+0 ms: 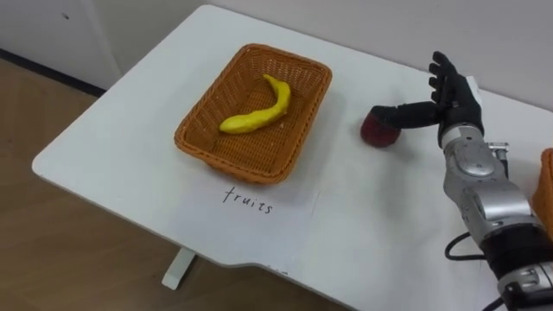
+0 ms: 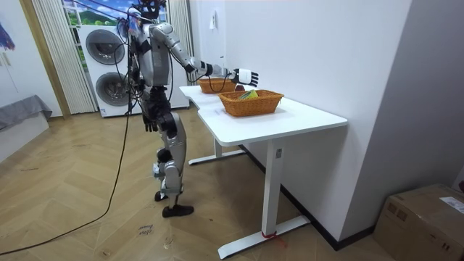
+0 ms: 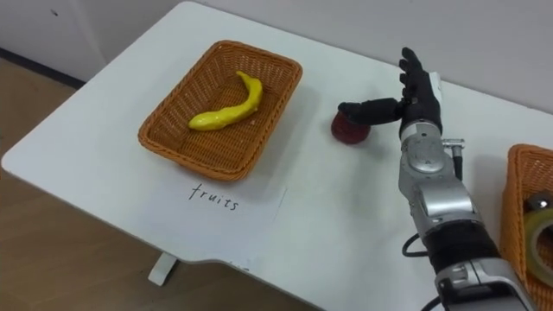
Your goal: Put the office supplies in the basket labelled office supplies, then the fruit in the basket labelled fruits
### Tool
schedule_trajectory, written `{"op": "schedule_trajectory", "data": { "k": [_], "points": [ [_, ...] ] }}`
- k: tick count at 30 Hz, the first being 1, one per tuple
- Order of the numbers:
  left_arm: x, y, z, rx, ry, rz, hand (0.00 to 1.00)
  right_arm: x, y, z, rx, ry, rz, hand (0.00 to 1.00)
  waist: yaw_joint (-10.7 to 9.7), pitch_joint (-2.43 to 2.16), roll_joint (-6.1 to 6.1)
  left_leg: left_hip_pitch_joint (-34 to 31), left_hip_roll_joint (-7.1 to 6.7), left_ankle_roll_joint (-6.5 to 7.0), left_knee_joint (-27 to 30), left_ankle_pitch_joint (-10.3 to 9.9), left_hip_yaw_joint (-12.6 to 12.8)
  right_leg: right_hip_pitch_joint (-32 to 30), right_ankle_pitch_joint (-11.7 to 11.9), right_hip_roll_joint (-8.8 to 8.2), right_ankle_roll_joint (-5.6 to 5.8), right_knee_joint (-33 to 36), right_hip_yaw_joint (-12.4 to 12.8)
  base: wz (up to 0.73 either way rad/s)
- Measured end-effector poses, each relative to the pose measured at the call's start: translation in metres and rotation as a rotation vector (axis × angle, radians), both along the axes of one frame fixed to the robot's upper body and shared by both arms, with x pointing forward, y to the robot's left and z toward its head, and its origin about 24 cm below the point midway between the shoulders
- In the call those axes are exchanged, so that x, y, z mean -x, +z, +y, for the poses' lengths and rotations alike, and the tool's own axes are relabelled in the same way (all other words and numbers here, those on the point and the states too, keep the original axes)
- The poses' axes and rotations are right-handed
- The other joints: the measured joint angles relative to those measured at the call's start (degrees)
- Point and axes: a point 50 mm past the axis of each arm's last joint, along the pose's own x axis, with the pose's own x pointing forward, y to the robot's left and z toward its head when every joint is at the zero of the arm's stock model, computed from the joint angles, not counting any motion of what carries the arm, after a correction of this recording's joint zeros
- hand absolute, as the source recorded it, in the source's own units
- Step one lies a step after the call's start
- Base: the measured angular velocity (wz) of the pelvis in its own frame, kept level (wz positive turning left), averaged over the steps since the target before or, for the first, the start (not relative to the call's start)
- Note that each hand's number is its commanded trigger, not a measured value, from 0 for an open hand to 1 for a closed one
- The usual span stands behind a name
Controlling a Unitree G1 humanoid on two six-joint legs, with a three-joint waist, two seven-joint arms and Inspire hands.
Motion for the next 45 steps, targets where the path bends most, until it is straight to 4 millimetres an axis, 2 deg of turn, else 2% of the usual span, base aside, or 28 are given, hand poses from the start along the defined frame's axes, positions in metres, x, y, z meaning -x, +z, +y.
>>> {"op": "schedule_trajectory", "data": {
  "k": [24,29,35,42,45],
  "points": [
    [0.008,-0.001,-0.001,0.002,0.001,0.019,0.00,0.000,-0.001,0.002,0.033,0.038,0.009,0.00,-0.15,0.11,0.12,1.33,0.02,0.01,-0.07,0.00,0.20,1.18,-0.01,0.02,0.01,0.00,0.49,0.00],
    [0.010,-0.002,-0.001,0.005,0.001,0.028,0.00,0.002,-0.006,0.005,0.039,0.086,0.038,0.00,0.36,0.25,0.32,2.10,0.07,0.02,-0.12,-0.01,0.50,1.73,-0.01,0.05,0.02,0.04,0.76,-0.02],
    [0.012,-0.002,0.000,0.021,-0.004,0.042,0.00,0.007,-0.030,0.011,0.126,0.163,0.156,0.00,0.78,0.20,0.06,2.17,0.09,0.01,-0.02,-0.01,0.24,1.70,-0.01,-0.06,0.01,0.27,0.59,0.00],
    [0.009,-0.002,0.000,0.024,-0.008,0.035,0.00,0.008,-0.031,0.013,0.179,0.199,0.170,0.00,1.81,0.39,-0.65,2.16,0.08,0.01,-0.01,0.00,0.15,1.73,-0.01,-0.03,0.01,0.23,0.24,0.00],
    [0.009,-0.002,0.001,0.028,-0.010,0.038,0.00,0.008,-0.031,0.013,0.187,0.204,0.171,0.00,1.97,0.33,-0.81,2.12,0.05,0.01,0.01,-0.01,0.06,1.76,-0.01,-0.03,0.02,0.23,0.12,0.00]
  ]
}}
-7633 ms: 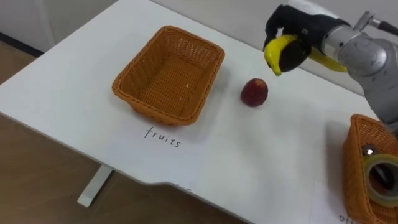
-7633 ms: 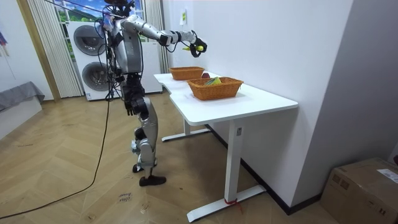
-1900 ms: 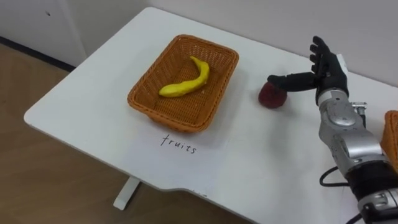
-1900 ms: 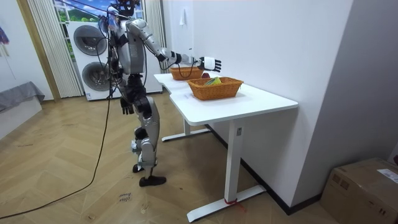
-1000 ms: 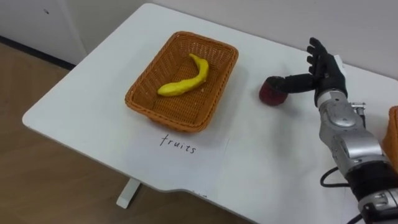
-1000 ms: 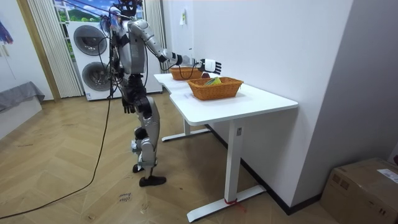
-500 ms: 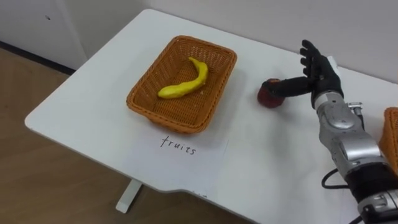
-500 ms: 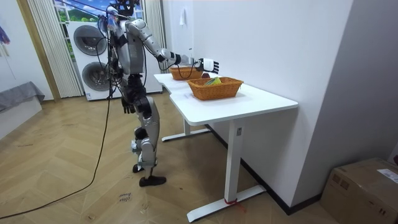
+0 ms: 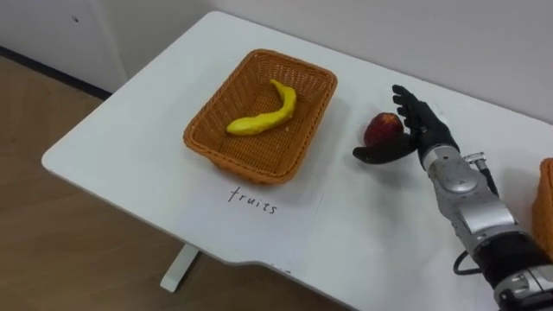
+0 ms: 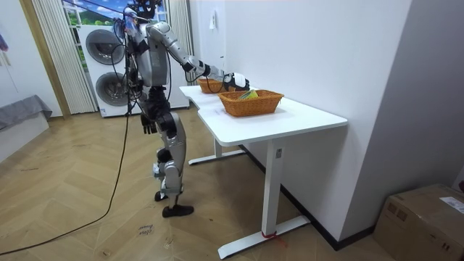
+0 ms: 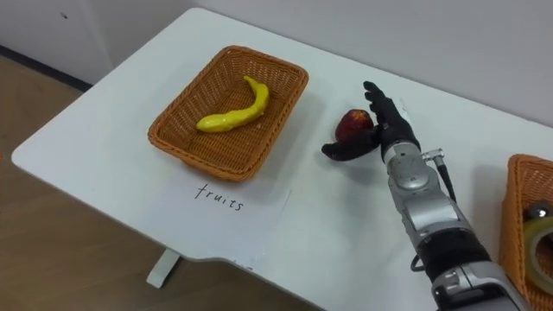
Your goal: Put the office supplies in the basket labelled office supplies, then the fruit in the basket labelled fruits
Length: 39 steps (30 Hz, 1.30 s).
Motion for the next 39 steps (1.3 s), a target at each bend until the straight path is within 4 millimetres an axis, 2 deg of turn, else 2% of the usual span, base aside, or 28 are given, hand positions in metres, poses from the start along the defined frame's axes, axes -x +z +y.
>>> {"op": "schedule_trajectory", "data": {
  "k": [24,33,39],
  "points": [
    [-0.001,0.002,0.008,-0.015,-0.019,-0.001,0.00,0.000,-0.001,0.003,-0.002,0.041,0.019,0.00,-0.05,-0.01,0.06,-0.08,-0.01,0.00,0.15,0.00,0.00,0.01,0.00,-0.02,0.00,0.09,0.00,0.00],
    [0.001,0.002,0.009,-0.014,-0.008,0.005,0.00,0.001,-0.003,0.000,0.021,0.085,0.049,0.00,-0.30,-0.52,-0.71,-0.18,-0.19,0.03,0.31,0.02,-0.63,0.28,-0.01,-0.17,0.02,0.04,-0.67,0.02],
    [0.003,0.002,0.008,-0.007,0.017,0.006,0.00,0.006,-0.015,-0.009,0.028,0.050,0.108,0.00,-0.05,-0.27,-0.62,0.03,-0.37,0.11,0.47,0.07,-1.07,0.69,-0.04,-0.71,0.06,0.19,-1.19,0.04]
  ]
}}
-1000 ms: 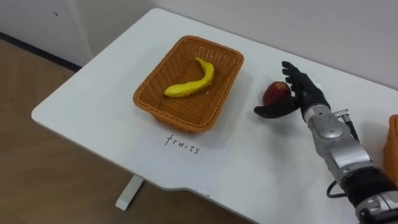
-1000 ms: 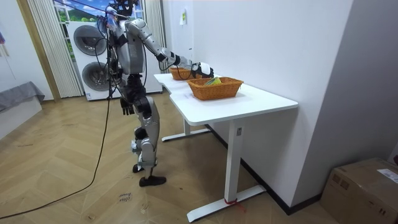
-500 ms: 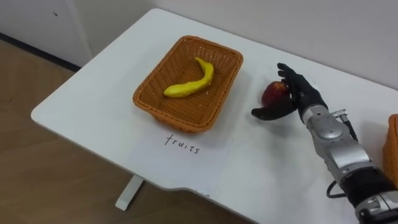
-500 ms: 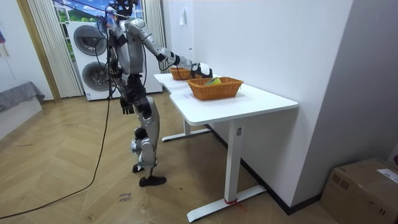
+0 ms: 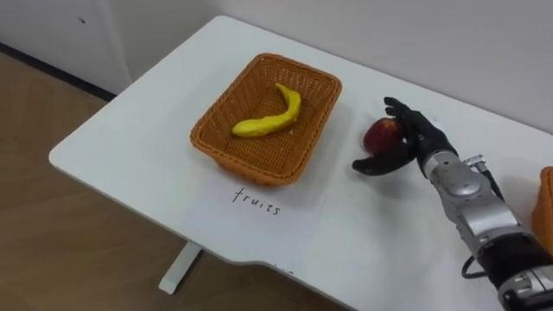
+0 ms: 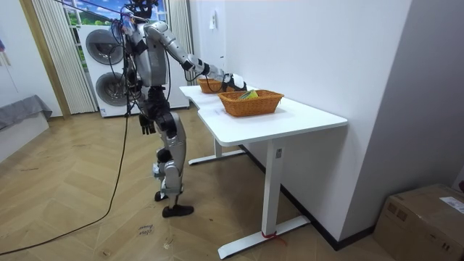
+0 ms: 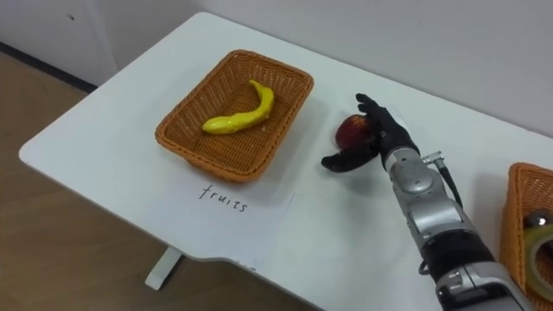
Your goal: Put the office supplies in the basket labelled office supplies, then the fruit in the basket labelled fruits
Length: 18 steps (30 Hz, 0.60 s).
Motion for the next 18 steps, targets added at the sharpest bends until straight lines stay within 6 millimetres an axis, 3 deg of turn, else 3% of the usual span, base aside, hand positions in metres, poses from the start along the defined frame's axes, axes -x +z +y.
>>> {"op": "schedule_trajectory", "data": {
  "k": [4,18],
  "points": [
    [0.0008,-0.0002,-0.0013,0.004,-0.007,0.002,0.00,0.0013,-0.0059,-0.0076,0.003,-0.023,0.038,0.00,-0.01,0.33,0.37,-0.13,-0.20,0.09,0.15,0.05,-0.13,-0.24,-0.06,-0.23,0.08,0.42,0.22,0.01],
    [-0.0004,0.0004,-0.0011,0.005,-0.012,-0.005,0.00,-0.0027,-0.0032,-0.0102,-0.005,-0.016,0.051,0.00,-0.17,0.28,0.26,-1.19,-0.35,0.19,1.00,0.14,-0.24,-0.82,-0.24,-0.26,0.19,0.30,0.22,0.00]
  ]
}}
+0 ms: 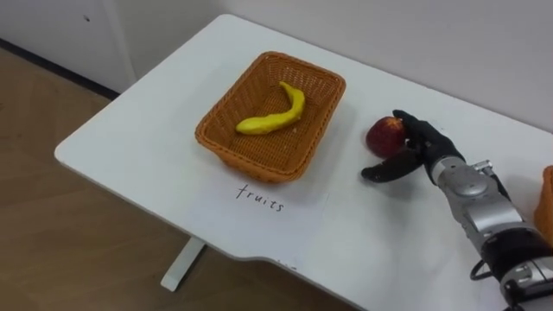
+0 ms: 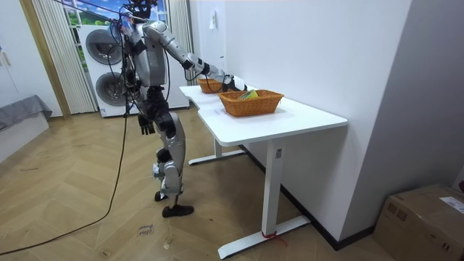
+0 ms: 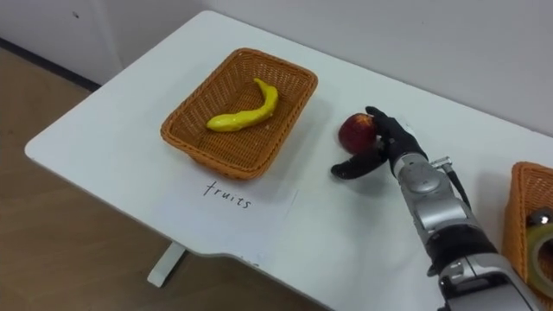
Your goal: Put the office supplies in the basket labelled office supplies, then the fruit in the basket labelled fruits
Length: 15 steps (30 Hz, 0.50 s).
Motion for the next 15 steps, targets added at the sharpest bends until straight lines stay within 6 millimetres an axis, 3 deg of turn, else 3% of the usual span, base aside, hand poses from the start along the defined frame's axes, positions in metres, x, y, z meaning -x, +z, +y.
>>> {"op": "schedule_trajectory", "data": {
  "k": [15],
  "points": [
    [0.0010,-0.0002,-0.0004,0.005,0.011,-0.001,0.00,-0.0021,0.0032,-0.0005,-0.011,-0.008,-0.016,0.00,0.19,0.14,0.21,0.25,0.05,0.00,-0.07,0.00,0.05,0.19,-0.03,-0.01,-0.02,0.12,-0.10,0.00]
  ]
}}
